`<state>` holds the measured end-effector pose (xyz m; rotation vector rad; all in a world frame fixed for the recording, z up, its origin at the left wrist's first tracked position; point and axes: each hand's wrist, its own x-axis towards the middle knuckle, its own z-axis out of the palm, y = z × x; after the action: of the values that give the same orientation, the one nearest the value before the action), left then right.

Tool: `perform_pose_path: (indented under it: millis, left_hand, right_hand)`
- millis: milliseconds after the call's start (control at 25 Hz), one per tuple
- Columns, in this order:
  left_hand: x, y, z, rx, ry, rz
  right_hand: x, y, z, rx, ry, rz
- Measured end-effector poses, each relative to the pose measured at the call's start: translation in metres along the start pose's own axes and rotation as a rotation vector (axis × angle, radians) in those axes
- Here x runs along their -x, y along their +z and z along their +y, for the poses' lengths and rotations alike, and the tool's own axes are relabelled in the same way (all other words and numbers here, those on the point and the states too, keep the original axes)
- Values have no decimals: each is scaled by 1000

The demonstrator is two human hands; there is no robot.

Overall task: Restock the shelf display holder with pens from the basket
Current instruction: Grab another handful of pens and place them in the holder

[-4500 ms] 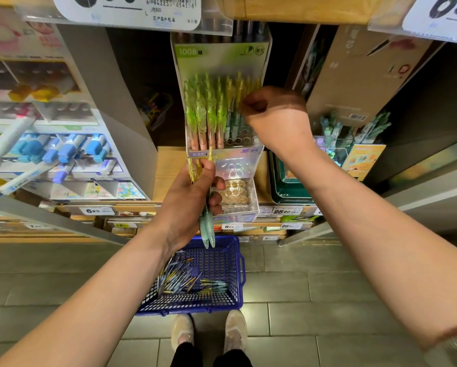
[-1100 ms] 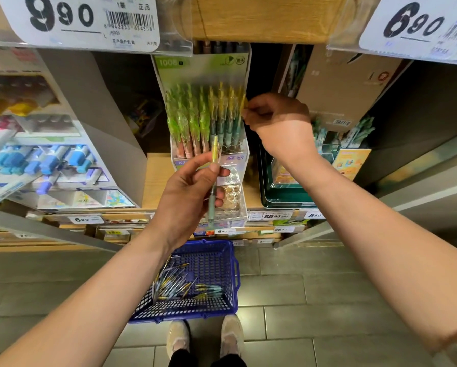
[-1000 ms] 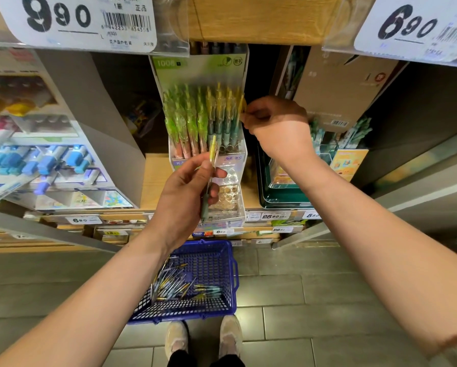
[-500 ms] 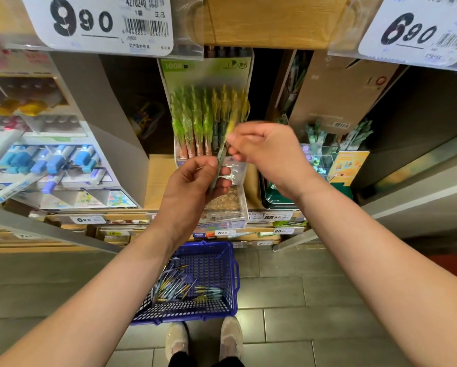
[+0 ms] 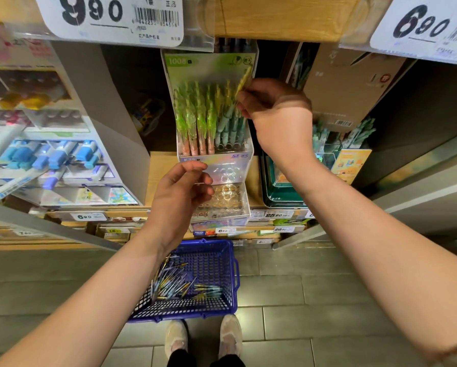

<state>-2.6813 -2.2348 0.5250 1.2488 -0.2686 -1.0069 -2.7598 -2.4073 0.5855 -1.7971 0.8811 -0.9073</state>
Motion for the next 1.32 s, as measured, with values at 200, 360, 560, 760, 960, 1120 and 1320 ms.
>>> perform_pose_path:
  millis: [200, 360, 560, 760, 960, 1120, 1320]
  left_hand:
    - [-2, -3, -2, 29, -1, 43]
    - [-3, -4, -5, 31, -9, 53]
    - [-4, -7, -7, 32, -17, 47]
    - [-6, -10, -5, 40, -25, 14]
    - [-6, -13, -1, 51, -38, -43]
    - [-3, -20, 6, 86, -57, -109]
    - [13, -37, 14, -43, -22, -139]
  right_hand:
    - [-2, 6, -2, 75, -66, -12]
    - [4, 9, 5, 255, -155, -49]
    - [12, 17, 20, 449, -163, -120]
    - [16, 22, 24, 388, -107, -80]
    - [22, 24, 27, 358, 64, -65]
    - [47, 16, 20, -50, 412, -113]
    - [93, 13, -7, -399, 485, -199]
